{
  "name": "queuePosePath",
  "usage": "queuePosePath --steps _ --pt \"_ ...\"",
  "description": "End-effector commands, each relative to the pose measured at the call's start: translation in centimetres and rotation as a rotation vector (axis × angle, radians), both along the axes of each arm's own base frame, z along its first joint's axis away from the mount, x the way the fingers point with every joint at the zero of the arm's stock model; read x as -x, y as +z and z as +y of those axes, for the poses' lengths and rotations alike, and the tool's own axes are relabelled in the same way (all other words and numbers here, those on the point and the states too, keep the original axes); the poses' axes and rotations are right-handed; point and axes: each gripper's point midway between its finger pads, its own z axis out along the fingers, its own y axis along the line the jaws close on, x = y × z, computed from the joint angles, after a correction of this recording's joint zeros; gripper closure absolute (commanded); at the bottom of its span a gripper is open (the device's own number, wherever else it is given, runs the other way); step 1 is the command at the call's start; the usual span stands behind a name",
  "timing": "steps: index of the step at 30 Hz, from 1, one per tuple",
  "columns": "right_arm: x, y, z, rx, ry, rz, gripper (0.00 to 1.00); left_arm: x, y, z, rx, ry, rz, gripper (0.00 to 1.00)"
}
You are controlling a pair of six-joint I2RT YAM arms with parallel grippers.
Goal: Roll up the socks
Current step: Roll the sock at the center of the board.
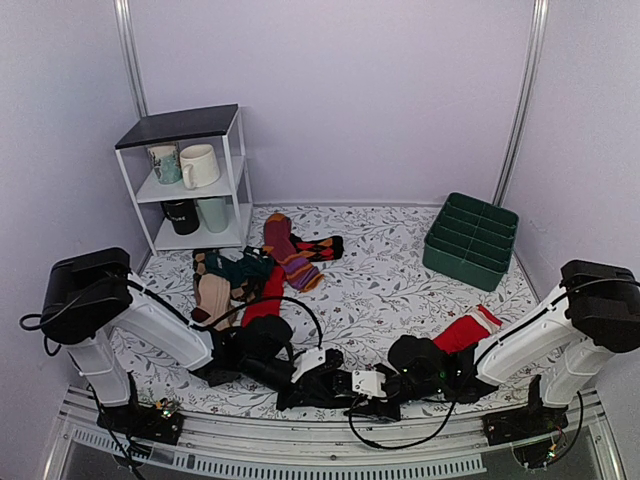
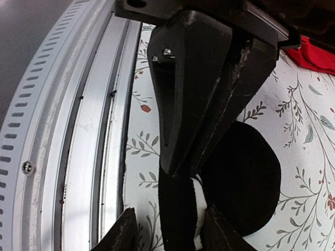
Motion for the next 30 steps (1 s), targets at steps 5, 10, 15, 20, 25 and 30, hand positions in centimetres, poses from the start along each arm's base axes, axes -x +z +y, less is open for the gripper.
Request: queuePosePath --steps 5,10,15,20,25,30 --pt "-0.7 -3.6 -0.2 0.156 -0.063 0.029 0.75 1.9 -6.0 5.2 -0.247 0.015 0.131 1.00" --pt "-0.1 -4.3 -0.7 0.197 -0.105 0.121 0.86 0.3 -4.5 5.0 -0.187 0.078 0.037 0.69" --pt "0.1 -2.9 -0.5 0.168 -0.141 0.242 0.86 -2.6 -1.1 5.5 -0.099 0.191 -0.184 0.53" --pt "-0.5 -2.9 -0.6 0.219 -0.187 0.505 0.86 -1.8 1.8 5.5 -0.034 0.156 -0.438 0.53" --pt "-0.3 -4.1 -0.9 0.357 -0.252 0.759 0.86 -1.1 2.8 4.7 0.006 0.133 -0.553 0.55" --pt "-0.3 -4.5 -0.8 0.427 -0.287 0.853 0.86 -1.0 2.9 3.7 0.029 0.118 -0.634 0.53"
